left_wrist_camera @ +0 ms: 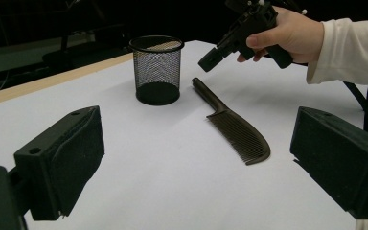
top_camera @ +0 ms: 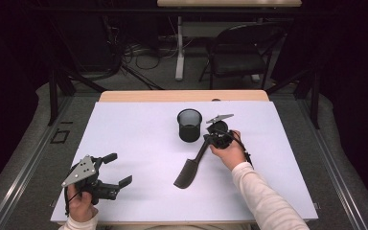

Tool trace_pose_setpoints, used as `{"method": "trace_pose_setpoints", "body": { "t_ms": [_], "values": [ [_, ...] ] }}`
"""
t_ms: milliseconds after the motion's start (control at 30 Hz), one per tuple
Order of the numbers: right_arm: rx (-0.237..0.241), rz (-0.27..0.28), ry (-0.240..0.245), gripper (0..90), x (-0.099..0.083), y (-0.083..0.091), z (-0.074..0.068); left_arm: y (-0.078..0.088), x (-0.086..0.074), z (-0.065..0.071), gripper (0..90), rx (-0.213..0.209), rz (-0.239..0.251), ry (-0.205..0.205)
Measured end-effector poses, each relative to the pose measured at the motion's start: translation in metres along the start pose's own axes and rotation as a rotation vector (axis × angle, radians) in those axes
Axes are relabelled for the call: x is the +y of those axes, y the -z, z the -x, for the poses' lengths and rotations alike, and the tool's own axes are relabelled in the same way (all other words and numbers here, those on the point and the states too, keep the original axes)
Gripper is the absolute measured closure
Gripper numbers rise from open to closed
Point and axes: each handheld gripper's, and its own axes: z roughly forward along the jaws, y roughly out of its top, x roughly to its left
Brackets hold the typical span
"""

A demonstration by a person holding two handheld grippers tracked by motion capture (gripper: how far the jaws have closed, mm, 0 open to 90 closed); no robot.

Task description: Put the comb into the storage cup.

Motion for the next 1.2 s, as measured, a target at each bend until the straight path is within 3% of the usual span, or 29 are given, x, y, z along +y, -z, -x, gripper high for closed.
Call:
{"method": "trace_pose_setpoints", "body": {
  "t_ms": [800,1200],
  "values": [
    [-0.006,-0.027,-0.008,90.0,-0.005,-0.027,-0.003,0.0,-0.001,-0.001,4.6,0.009,-0.002,0.0],
    [-0.007,-0.045,-0.008,90.0,-0.008,-0.038,-0.006,-0.001,-0.001,-0.002,4.6,-0.01,-0.005,0.005]
  ]
}}
